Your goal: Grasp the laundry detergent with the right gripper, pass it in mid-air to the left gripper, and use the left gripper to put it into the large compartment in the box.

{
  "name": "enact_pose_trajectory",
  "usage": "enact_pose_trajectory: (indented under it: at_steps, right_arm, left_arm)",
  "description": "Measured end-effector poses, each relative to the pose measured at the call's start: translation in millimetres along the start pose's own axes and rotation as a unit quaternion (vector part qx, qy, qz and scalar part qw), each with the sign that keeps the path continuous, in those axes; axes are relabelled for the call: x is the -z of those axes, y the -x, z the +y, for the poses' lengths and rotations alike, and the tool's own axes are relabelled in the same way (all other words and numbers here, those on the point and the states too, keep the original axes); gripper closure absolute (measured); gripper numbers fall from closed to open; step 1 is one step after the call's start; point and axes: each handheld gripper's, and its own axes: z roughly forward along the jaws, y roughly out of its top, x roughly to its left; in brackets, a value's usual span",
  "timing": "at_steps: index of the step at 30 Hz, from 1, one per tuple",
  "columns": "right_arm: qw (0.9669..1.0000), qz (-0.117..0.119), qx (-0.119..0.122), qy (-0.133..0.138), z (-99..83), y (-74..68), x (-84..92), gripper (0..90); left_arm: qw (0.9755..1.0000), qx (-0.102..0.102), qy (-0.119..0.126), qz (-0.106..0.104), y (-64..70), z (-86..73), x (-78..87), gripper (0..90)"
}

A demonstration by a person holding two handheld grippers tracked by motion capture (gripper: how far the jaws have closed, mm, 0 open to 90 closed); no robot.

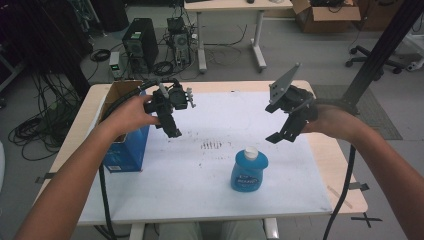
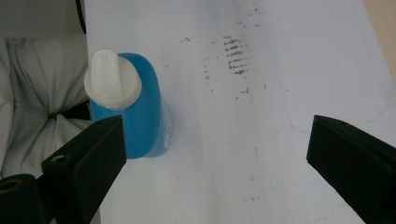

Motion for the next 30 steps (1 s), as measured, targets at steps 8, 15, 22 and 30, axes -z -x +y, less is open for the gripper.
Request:
enact_pose_trajectory:
  at_steps: [8,15,22,30]
  right_arm:
    - [1.0000,0.004,-0.002,-0.001,-9.9,-10.4,1.6,4.5]
    - [1.0000,0.006,-0.003,-0.002,-17.0,-16.4,1.1,4.5]
    - [1.0000,0.006,-0.004,0.001,-27.0,-24.9,-1.1,4.3]
    - [0.9999,0.009,-0.005,0.010,-36.3,-32.6,-7.1,4.3]
  left_arm:
    - [1.0000,0.001,0.002,0.002,0.7,1.3,-0.2,5.5]
    - [1.0000,0.004,0.003,0.003,1.0,1.9,0.0,5.6]
    - [1.0000,0.003,0.002,0.004,0.9,1.4,1.7,5.6]
    - [1.0000,0.002,0.002,0.007,1.9,1.3,2.5,5.6]
